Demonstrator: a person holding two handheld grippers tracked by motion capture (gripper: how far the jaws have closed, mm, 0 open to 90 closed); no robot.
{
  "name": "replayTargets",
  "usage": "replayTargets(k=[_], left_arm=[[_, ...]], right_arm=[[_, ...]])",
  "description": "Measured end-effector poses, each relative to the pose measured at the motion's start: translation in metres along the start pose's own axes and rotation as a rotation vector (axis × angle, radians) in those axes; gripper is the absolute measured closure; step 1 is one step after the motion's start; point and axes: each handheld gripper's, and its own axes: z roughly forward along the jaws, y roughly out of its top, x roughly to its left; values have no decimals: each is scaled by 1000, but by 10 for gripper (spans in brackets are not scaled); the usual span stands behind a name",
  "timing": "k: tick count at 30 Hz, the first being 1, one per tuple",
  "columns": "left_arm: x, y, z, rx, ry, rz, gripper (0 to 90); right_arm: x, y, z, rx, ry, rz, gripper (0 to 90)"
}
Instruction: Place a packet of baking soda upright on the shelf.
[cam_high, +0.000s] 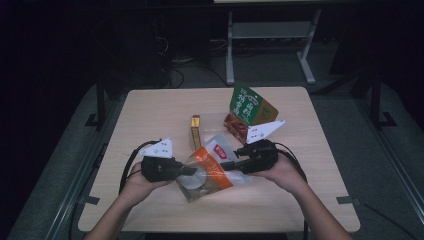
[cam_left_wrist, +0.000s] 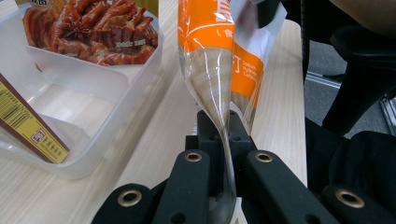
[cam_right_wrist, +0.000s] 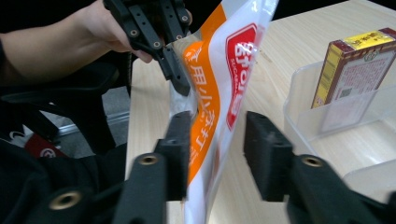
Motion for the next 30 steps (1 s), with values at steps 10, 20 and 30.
replayTargets(k=[10, 20, 30], left_arm=[[-1, -1, 5, -18, -16, -4, 888], [-4, -1, 12, 20, 22, 33, 832], [0, -5, 5, -15, 91, 30, 468]], right_arm=[[2, -2, 3, 9, -11, -61, 896], [2, 1, 0, 3, 47, -67, 900], [5, 4, -7, 1, 41, -71, 900]])
